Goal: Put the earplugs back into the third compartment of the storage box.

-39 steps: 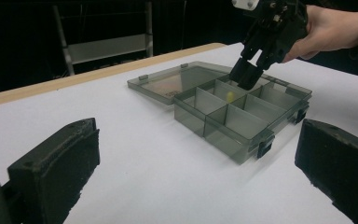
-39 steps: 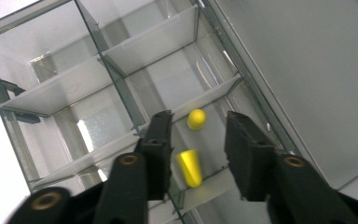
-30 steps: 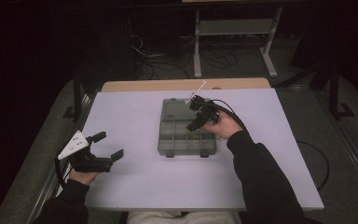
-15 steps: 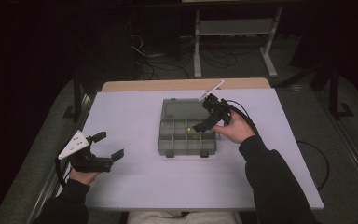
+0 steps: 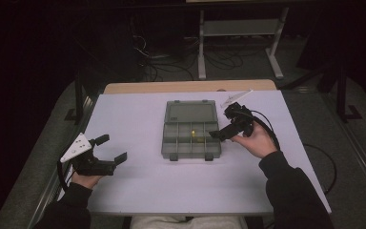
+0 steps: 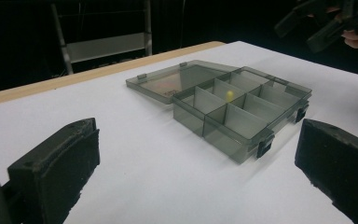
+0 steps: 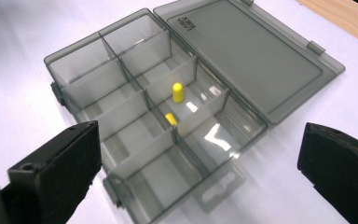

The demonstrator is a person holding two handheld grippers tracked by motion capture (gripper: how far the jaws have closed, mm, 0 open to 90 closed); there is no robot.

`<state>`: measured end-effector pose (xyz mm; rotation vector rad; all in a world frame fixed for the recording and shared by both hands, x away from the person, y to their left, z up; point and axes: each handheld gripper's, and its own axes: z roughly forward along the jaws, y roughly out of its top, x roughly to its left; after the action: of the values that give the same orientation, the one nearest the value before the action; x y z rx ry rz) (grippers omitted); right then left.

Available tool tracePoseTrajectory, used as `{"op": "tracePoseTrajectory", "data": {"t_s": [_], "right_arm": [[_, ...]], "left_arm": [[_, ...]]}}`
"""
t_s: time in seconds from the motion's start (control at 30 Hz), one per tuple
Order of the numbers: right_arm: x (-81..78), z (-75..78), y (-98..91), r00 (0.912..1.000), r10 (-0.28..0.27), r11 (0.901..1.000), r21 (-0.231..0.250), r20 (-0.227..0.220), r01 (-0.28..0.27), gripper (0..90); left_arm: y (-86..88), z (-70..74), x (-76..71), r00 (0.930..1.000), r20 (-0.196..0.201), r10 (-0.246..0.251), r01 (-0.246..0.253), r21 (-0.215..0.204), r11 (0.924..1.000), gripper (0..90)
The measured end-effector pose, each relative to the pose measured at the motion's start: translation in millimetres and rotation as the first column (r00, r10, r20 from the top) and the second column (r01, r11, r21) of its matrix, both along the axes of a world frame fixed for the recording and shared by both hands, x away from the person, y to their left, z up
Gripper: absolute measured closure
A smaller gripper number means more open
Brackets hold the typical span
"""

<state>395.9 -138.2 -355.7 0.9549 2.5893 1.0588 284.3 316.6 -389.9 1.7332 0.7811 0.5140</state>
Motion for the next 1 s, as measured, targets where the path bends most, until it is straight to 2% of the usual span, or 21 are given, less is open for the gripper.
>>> {"op": "tracePoseTrajectory", "data": {"t_s": [0.33, 0.57, 0.8, 1.0], "right_arm": [[-23.1, -4.3, -24.4, 0.9993, -0.031, 0.9986, 0.044, 0.022, 0.030, 0.0], [-36.3, -11.9, -40.1, 0.9979, -0.054, 0.9944, 0.093, 0.036, 0.051, 0.0], [-53.2, -19.5, -54.3, 0.9945, -0.090, 0.9850, 0.152, 0.053, 0.082, 0.0], [-71.6, -26.3, -66.6, 0.9863, -0.127, 0.9745, 0.199, 0.105, 0.104, 0.0]], "left_arm": [[-0.1, -0.1, 0.0, 1.0000, 0.000, 0.002, -0.002, 0.002, 1.0000, 0.0], [-0.1, -0.1, 0.1, 1.0000, -0.001, 0.005, -0.005, 0.006, 1.0000, 0.0], [0.1, 0.0, 0.1, 1.0000, 0.000, 0.006, -0.006, 0.006, 1.0000, 0.0], [-0.1, -0.1, 0.2, 1.0000, -0.003, 0.007, -0.006, 0.006, 1.0000, 0.0]]}}
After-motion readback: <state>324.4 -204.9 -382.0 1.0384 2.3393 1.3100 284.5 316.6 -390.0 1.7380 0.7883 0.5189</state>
